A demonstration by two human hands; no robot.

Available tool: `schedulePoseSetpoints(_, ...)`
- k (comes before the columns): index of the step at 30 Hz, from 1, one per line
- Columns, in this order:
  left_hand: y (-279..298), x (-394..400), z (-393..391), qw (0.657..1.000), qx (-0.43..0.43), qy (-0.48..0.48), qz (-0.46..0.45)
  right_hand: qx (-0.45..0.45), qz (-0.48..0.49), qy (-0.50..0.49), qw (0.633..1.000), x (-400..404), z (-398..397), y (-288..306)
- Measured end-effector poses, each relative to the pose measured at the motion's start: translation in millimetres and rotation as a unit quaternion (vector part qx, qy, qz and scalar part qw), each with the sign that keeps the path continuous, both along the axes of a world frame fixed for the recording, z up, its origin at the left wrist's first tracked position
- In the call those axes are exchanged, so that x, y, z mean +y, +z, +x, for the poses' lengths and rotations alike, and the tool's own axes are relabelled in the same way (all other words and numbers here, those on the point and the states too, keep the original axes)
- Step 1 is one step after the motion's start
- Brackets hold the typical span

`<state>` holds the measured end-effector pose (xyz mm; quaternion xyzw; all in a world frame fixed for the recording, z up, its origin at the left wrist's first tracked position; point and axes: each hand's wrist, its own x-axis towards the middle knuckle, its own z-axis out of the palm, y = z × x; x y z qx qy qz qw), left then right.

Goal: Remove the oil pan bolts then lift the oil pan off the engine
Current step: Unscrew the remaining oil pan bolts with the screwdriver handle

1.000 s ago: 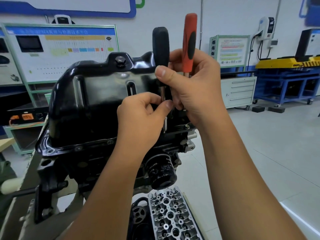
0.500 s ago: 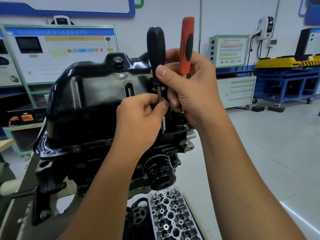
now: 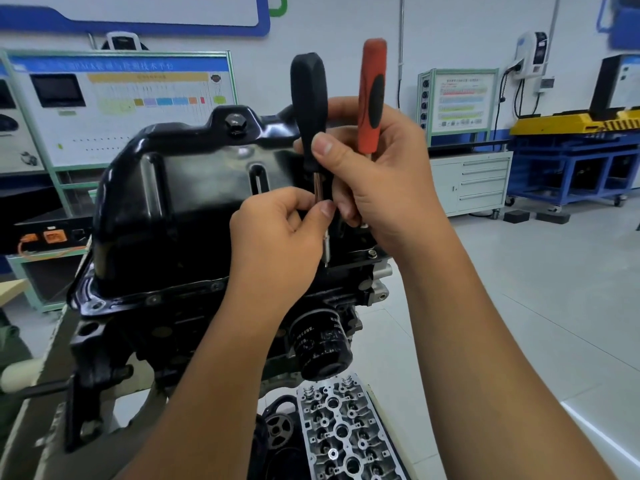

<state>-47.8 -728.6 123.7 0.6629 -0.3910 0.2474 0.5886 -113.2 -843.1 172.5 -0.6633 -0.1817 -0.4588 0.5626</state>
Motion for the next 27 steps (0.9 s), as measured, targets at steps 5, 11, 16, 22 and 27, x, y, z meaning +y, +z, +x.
schedulePoseSetpoints(5, -0.8, -1.6, -4.0, 0.999, 0.001, 0.027, -0.018, -0.031, -0.026, -0.108, 0.993, 4.0, 6.7, -1.0)
schedulePoseSetpoints(11, 0.1, 0.4, -3.9, 1.0, -0.013, 0.004, -0.004, -0.026, -0.032, -0.059, 0.997, 0.2, 5.7, -0.9)
schedulePoseSetpoints(16, -0.1, 0.3, -2.9, 1.0, -0.021, 0.014, -0.011, -0.024, -0.057, -0.049, 0.997, 3.1, 3.3, -0.9)
schedulePoseSetpoints(22, -1.6, -1.5, -4.4, 0.999, -0.028, 0.005, -0.015, -0.016, -0.031, -0.063, 0.997, 1.8, 6.0, -2.4)
schedulePoseSetpoints(27, -3.0, -3.3, -3.8, 1.0, -0.026, 0.006, -0.009, 0.0, -0.015, 0.012, 1.0, 2.5, 1.3, -1.9)
